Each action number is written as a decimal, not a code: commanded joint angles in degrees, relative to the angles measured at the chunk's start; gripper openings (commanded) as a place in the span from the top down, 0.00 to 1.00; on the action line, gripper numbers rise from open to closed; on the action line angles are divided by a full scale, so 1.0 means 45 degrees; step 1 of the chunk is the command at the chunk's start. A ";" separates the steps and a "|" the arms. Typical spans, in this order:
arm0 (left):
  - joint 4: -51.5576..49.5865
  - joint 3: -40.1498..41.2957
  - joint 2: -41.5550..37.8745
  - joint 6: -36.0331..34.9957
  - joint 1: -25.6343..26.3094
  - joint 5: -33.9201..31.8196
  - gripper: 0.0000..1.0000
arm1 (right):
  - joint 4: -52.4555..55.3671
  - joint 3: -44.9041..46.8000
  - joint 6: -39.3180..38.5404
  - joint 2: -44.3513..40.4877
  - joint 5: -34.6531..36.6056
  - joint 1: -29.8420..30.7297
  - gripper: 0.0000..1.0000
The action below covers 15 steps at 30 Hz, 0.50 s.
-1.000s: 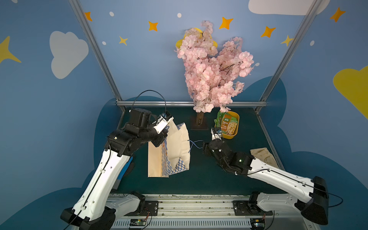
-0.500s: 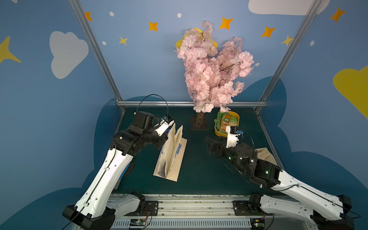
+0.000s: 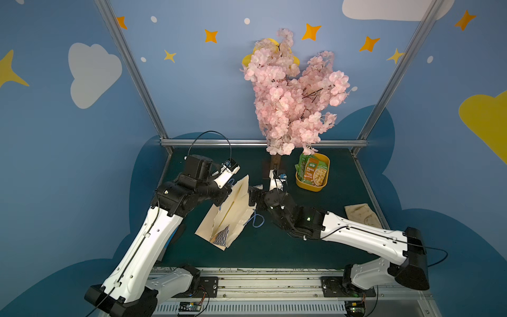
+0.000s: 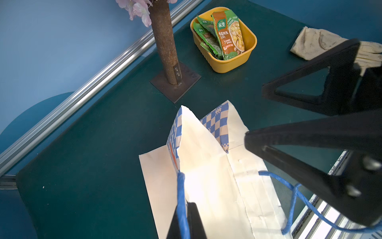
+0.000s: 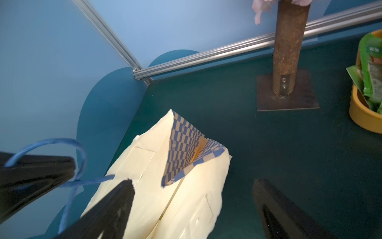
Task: Place the condiment packets inside the bag
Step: Open the paper bag at the center of the board.
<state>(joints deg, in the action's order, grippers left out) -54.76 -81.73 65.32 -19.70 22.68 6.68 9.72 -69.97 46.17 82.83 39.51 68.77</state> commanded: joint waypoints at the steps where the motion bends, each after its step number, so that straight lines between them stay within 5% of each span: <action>1: 0.0339 0.0252 -0.0368 0.0045 0.0055 0.0234 0.97 | 0.0362 0.0095 0.1608 0.0325 0.1207 0.0138 0.07; 15: 0.0464 -0.0340 -0.0395 0.0281 0.0086 0.0477 0.97 | -0.0760 0.0354 0.2781 0.2234 -0.0018 0.0244 0.30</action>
<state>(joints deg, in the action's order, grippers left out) -53.95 -80.75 63.44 -19.46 22.70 7.29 7.60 -67.09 56.88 91.57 41.06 69.43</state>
